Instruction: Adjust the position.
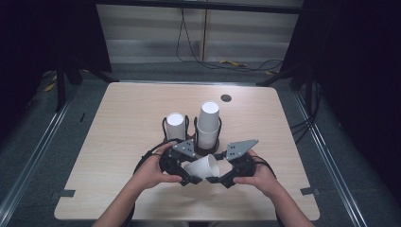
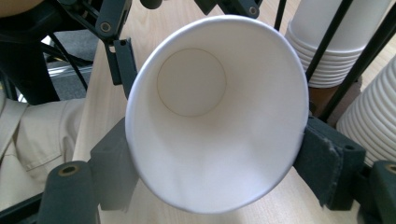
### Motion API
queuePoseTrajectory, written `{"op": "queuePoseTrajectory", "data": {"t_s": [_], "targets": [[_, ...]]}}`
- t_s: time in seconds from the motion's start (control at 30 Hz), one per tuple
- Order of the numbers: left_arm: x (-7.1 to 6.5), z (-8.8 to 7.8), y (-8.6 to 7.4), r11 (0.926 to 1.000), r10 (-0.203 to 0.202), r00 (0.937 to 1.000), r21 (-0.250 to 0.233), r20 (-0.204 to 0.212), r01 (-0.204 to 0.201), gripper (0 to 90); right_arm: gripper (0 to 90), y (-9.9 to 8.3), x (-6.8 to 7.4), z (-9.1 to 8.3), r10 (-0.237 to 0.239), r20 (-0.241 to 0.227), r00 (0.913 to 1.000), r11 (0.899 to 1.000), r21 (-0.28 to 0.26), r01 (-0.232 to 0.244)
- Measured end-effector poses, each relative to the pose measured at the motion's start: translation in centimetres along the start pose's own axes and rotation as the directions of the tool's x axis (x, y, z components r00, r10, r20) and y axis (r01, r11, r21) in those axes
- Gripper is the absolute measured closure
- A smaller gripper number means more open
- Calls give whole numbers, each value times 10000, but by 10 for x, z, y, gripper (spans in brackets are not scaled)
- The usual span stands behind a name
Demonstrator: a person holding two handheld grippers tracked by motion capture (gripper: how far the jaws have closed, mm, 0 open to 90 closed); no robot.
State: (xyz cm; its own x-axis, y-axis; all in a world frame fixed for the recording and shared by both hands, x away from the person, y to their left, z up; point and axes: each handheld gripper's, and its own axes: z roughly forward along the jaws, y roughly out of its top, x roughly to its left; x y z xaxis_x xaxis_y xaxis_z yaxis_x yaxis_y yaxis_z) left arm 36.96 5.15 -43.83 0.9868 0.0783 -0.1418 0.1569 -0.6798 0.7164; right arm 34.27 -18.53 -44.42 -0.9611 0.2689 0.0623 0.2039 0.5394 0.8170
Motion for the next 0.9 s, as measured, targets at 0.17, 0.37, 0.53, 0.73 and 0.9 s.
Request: {"op": "queuePoseTrajectory", "data": {"t_s": [0.17,0.37,0.53,0.73,0.9], "targets": [[0,0,0,9999,38,10000,113,67,-39,236,229,1,0,-2,-53,44,10000,10000,85,53],[1,0,-1,9999,20,10000,133,56,-21,228,229,0,0,-2,-144,154,9998,9993,348,139],[1,2,-2,9998,-8,10000,181,-2,8,229,230,2,-1,-3,-327,241,9992,9964,790,307],[1,3,-2,9999,89,9999,143,-62,-88,235,231,6,0,-3,-476,245,9986,9927,1118,446],[1,5,-3,9997,116,9999,207,-42,-115,236,231,12,1,-3,-708,245,9972,9872,1446,666]]}}
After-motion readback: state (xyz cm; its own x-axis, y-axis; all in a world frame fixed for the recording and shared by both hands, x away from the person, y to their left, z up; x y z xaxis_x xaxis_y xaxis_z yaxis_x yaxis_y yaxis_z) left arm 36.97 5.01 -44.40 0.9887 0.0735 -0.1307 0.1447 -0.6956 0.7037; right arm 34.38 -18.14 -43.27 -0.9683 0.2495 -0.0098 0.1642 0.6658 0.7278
